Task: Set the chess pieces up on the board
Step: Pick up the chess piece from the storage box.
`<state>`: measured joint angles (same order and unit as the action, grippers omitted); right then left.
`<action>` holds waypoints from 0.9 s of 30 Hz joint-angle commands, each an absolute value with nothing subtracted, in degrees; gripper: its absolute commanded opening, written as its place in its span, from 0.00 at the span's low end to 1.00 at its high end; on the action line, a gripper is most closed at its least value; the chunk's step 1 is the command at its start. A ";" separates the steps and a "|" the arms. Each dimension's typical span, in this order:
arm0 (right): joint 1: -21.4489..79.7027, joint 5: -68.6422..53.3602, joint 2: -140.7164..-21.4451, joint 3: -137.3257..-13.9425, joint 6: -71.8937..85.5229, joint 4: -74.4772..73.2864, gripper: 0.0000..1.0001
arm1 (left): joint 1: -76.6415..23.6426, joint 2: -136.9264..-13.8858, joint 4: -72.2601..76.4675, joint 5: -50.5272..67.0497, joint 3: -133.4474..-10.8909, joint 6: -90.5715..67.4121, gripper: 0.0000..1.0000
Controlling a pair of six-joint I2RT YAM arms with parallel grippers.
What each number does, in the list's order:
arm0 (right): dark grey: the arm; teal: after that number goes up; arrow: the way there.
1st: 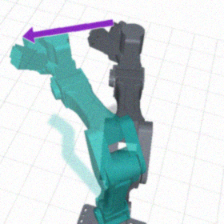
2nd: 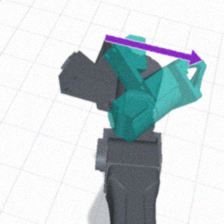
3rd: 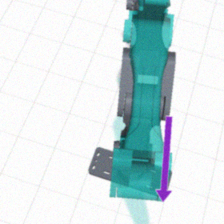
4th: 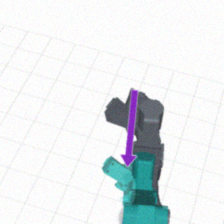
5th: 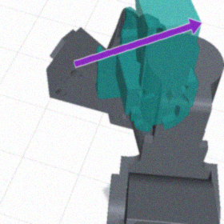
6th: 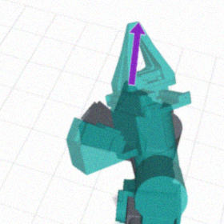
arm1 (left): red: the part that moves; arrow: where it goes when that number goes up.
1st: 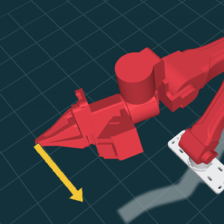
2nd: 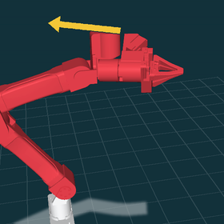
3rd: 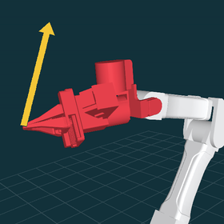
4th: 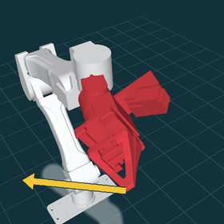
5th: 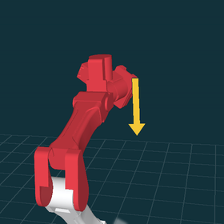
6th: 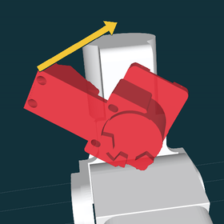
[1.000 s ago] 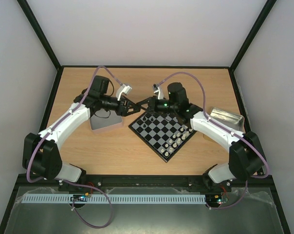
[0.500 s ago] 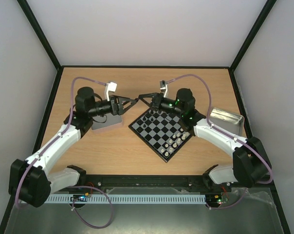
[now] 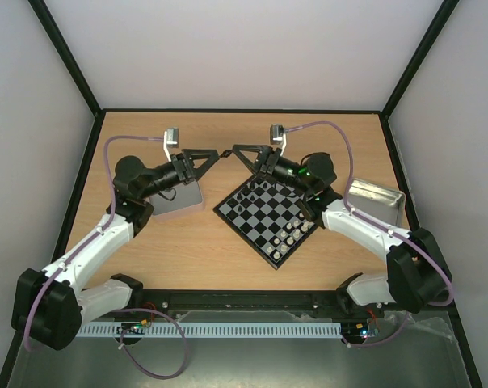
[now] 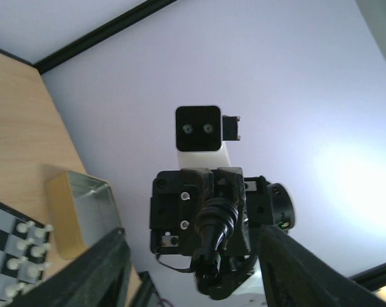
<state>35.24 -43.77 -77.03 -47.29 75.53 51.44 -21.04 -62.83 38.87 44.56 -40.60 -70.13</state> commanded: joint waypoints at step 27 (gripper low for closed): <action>36.30 -40.21 -77.49 -45.21 75.44 53.05 0.02 | -23.29 -63.05 39.55 41.84 -39.42 -70.35 0.04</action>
